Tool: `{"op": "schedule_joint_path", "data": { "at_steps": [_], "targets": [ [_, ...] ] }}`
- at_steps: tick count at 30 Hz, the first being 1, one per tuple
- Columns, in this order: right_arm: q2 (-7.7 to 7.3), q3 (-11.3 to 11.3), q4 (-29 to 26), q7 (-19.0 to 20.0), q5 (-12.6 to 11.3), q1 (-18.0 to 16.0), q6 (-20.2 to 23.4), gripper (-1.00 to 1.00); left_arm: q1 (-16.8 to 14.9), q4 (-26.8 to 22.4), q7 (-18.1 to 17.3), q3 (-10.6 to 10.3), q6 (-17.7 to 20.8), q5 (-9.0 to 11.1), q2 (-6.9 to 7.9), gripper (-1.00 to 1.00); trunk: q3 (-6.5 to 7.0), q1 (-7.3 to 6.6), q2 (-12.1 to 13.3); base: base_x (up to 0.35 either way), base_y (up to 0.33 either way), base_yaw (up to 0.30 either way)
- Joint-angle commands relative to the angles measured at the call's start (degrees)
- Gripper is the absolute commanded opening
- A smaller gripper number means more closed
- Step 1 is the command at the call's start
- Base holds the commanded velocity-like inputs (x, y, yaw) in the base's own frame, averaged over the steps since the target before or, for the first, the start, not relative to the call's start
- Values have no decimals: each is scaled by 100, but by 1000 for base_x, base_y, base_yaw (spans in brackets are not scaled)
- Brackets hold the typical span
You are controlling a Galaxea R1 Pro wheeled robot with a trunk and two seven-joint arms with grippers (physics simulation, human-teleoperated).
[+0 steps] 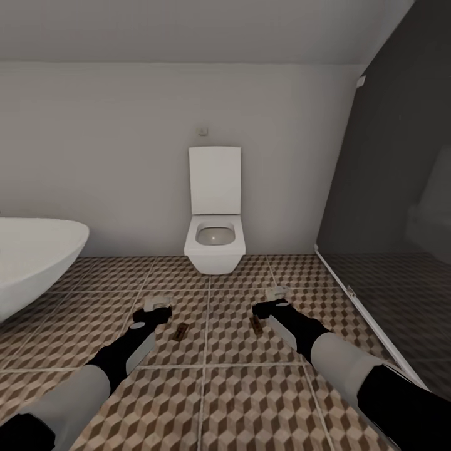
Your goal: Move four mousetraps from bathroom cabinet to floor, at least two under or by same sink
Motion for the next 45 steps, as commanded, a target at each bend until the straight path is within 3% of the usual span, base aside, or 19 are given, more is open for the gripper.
{"op": "schedule_joint_path", "data": {
  "at_steps": [1,31,45],
  "targets": [
    [-3,48,-10,-45,-48,-6,21,100,-4,-11,53,-55,24,33,9,100,17,-3,-1,0,0,0],
    [-7,48,-10,-45,-48,-7,21,100,-4,103,71,-170,16,33,-103,100,682,-81,39,0,0,0],
    [-5,48,-10,-54,-48,-6,21,100,-4,104,71,-171,16,33,-105,100,933,-388,601,0,0,0]
  ]
}}
